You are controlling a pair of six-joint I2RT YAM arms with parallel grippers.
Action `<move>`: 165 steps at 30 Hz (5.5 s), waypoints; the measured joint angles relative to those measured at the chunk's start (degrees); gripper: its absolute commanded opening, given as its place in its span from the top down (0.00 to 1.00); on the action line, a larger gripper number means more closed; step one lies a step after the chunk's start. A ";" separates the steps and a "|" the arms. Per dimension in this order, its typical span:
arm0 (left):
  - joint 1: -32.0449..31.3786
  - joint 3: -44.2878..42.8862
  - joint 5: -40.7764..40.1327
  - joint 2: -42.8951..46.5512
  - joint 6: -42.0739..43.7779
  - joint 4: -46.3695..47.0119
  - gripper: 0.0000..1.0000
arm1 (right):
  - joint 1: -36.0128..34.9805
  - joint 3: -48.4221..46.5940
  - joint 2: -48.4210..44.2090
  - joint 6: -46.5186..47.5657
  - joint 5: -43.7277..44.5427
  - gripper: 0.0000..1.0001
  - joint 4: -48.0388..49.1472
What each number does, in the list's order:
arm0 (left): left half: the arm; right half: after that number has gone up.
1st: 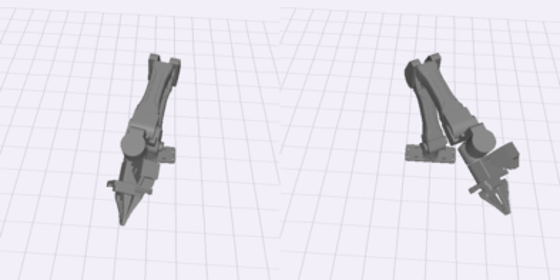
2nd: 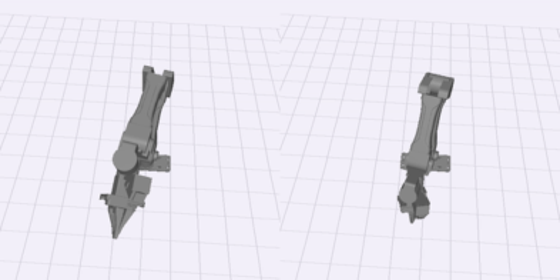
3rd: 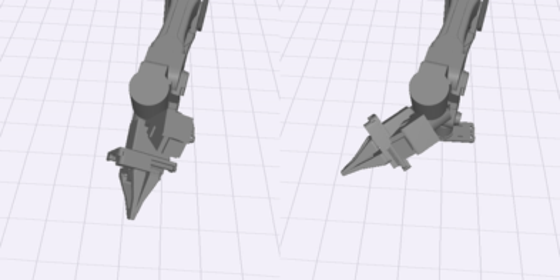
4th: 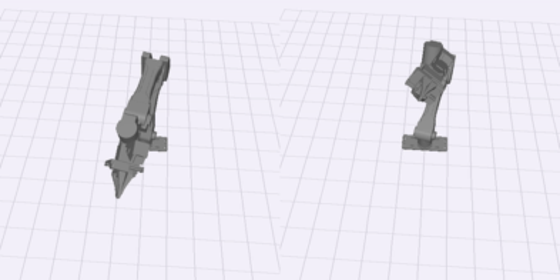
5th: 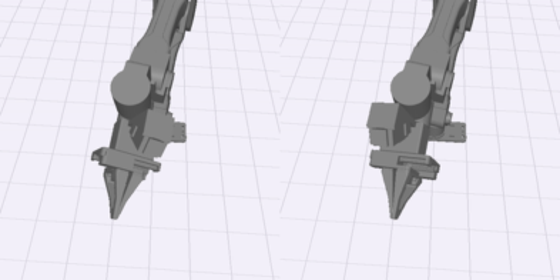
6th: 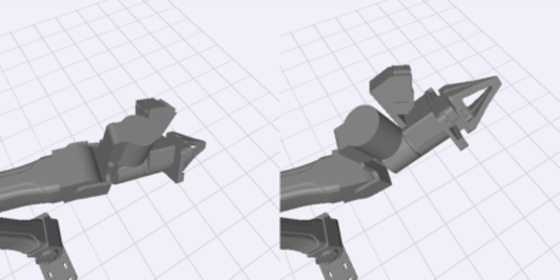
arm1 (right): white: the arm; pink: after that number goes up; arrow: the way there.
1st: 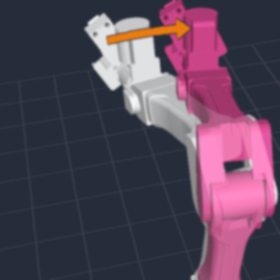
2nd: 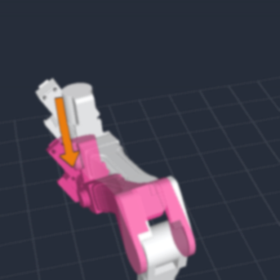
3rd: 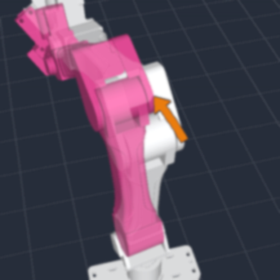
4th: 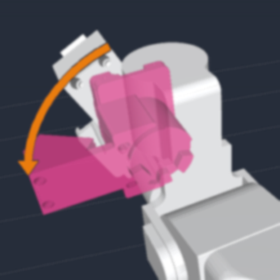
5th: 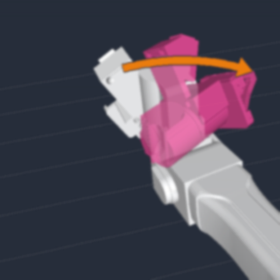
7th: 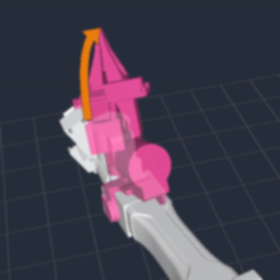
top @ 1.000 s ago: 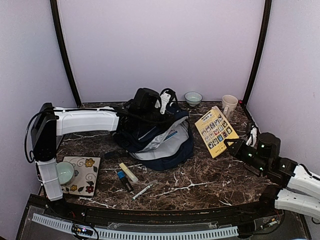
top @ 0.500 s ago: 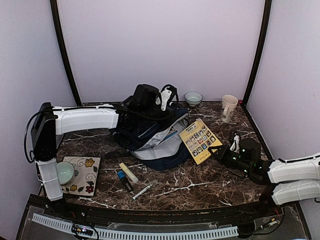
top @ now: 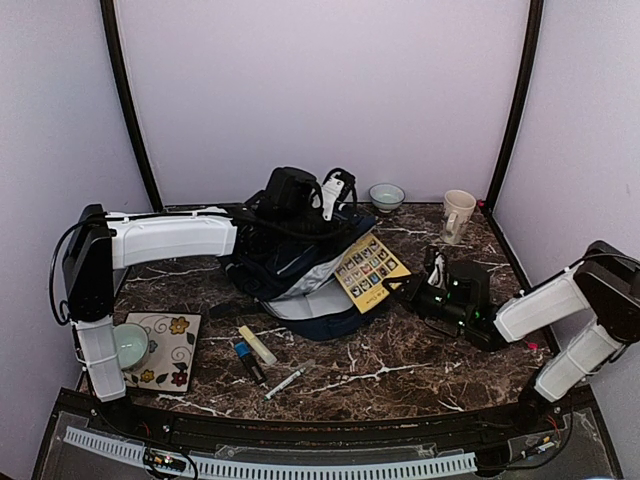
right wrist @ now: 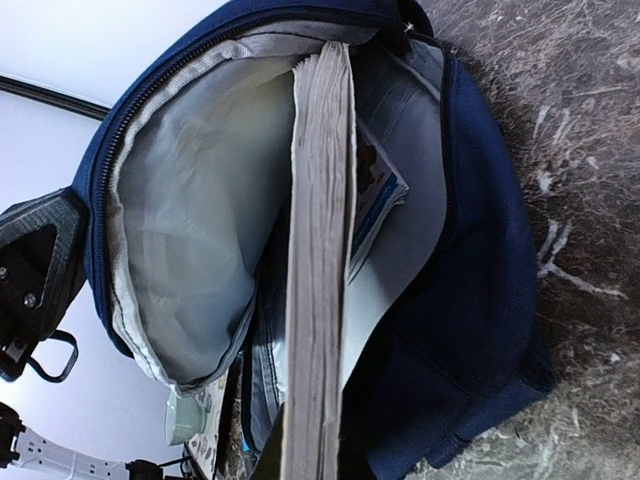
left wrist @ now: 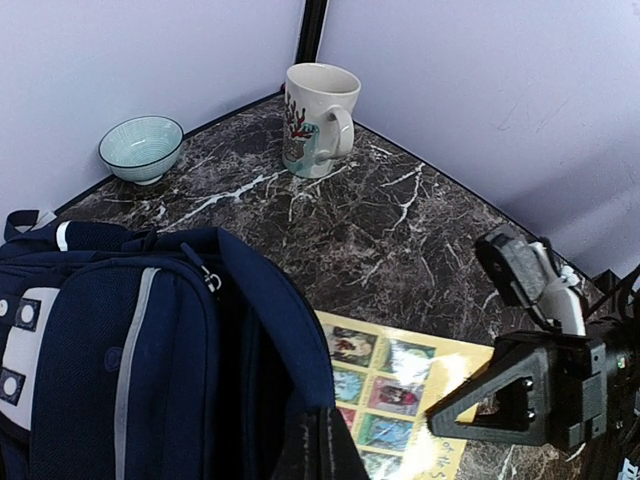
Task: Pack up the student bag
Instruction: Place the book in the largest pocket of the bag, then place the largest pocket of the bag in the student bag, then move the student bag to the center of the board.
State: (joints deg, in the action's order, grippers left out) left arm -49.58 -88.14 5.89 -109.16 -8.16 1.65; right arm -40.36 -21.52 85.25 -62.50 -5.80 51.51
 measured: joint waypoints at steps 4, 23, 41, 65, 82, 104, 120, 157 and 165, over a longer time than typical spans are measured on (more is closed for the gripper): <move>0.15 -0.85 1.25 -0.35 0.00 -0.24 1.00 | -0.04 -5.38 4.48 -0.83 -1.49 1.00 -0.63; 0.79 -4.74 10.01 -3.23 -10.23 1.09 1.00 | -0.13 -29.64 27.32 1.33 -8.41 1.00 -3.85; 0.96 -4.72 13.64 -3.30 -13.53 2.93 1.00 | -0.09 -36.83 28.09 14.12 -9.20 0.50 -21.62; 0.79 -0.61 15.76 -3.32 -14.05 7.63 1.00 | 0.42 -19.58 -6.67 28.39 8.74 0.19 -46.95; -1.11 4.94 18.14 -3.32 -12.52 9.51 0.47 | 1.05 -13.27 -23.43 29.31 20.44 0.13 -56.76; -1.14 22.27 -4.09 19.04 -3.69 1.31 0.20 | 0.55 -9.97 -21.03 26.62 8.61 0.16 -52.15; 7.78 41.03 -23.08 35.50 -7.98 -4.09 0.19 | -13.70 -9.99 -10.23 29.27 8.50 0.22 -44.28; 8.20 53.37 -21.27 43.89 -9.03 9.20 0.21 | -23.58 -17.07 12.15 36.57 25.16 0.22 -34.77; 8.17 53.62 -19.69 43.28 -9.07 9.14 0.21 | -18.80 -17.57 12.59 35.43 25.18 0.22 -34.18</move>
State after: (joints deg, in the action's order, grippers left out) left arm -41.41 -34.52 -13.80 -65.89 -17.23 10.79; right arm -59.16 -39.09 97.84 -27.07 19.38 17.32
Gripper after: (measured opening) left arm 0.794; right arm 0.780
